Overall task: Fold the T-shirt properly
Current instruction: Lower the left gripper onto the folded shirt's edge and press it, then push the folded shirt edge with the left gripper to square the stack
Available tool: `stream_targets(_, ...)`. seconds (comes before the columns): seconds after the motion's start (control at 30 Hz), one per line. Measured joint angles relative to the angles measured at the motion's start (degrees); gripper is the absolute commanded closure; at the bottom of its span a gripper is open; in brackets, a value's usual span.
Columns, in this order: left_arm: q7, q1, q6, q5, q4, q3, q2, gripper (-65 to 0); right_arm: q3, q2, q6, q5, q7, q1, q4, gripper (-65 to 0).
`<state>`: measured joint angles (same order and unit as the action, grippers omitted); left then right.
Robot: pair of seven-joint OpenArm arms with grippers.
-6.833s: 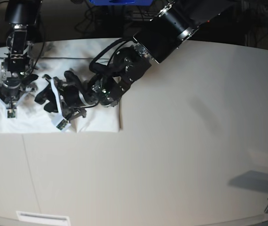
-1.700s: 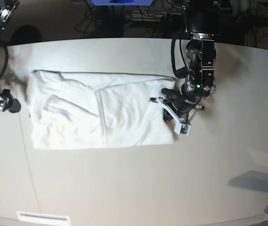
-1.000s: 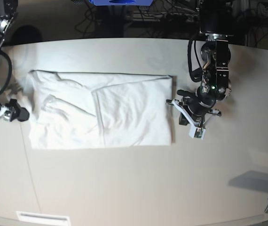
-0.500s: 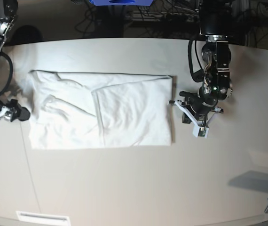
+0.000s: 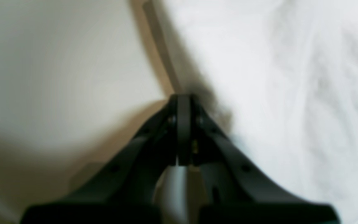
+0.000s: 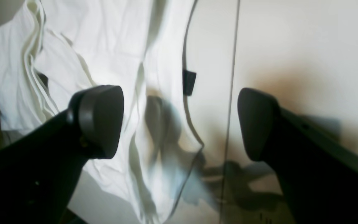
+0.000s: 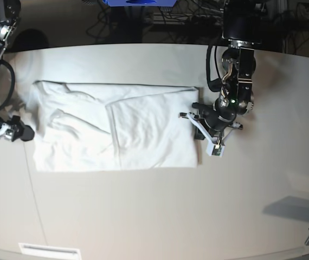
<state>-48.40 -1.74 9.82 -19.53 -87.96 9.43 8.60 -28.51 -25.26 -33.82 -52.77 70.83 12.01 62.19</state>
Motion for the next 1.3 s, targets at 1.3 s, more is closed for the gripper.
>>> stream_targets(1.3, -2.05, -3.32, -1.92, 10.19, -1.62, 5.55, -8.17, 0.0, 0.04, -5.73, 0.00, 5.16, -5.99, -0.61, -0.31, -55.6)
